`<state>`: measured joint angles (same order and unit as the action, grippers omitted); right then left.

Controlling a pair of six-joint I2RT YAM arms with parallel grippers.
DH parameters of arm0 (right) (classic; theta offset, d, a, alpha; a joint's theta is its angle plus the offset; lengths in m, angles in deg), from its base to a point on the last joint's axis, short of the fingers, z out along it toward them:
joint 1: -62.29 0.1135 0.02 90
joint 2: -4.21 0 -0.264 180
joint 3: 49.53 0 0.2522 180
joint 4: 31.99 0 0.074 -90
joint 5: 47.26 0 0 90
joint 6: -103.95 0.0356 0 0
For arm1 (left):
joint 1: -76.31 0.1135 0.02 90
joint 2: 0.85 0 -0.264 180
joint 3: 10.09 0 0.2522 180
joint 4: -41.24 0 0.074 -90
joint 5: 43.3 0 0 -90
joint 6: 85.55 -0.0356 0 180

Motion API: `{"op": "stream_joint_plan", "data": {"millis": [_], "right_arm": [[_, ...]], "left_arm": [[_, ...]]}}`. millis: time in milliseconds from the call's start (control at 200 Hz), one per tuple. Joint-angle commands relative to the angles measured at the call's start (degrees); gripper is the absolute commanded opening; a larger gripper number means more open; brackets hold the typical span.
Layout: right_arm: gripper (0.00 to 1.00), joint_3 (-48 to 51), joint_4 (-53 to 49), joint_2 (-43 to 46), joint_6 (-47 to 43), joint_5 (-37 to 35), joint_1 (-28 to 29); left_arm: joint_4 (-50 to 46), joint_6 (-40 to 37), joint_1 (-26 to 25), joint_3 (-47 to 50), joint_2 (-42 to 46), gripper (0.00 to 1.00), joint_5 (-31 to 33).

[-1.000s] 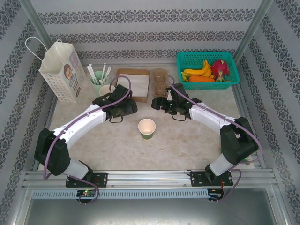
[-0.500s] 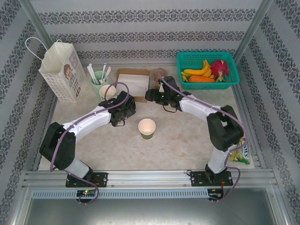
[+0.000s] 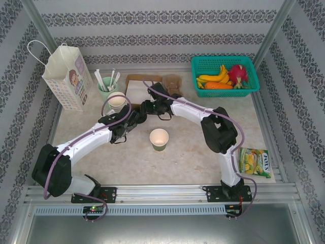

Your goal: Pack the takeout coffee

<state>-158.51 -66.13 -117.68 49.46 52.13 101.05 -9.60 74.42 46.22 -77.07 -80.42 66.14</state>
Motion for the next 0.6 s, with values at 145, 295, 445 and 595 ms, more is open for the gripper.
{"op": "stream_joint_plan", "data": {"millis": [145,295,445,595], "right_arm": [[0.48,-8.3,-11.1,-5.6,-4.4,-6.7,1.8],[0.45,-10.7,-12.7,-7.3,-4.9,-7.6,2.2],[0.39,-12.3,-14.2,-8.3,-5.8,-8.0,2.3],[0.29,-12.8,-13.9,-8.5,-6.4,-7.7,2.3]], "left_arm": [[-0.7,1.8,1.6,3.5,2.3,0.99,2.1],[-0.3,1.5,2.3,4.5,2.9,0.99,1.9],[0.6,0.9,2.8,5.1,3.0,0.99,1.3],[1.4,0.4,3.2,5.3,2.6,0.99,0.5]]}}
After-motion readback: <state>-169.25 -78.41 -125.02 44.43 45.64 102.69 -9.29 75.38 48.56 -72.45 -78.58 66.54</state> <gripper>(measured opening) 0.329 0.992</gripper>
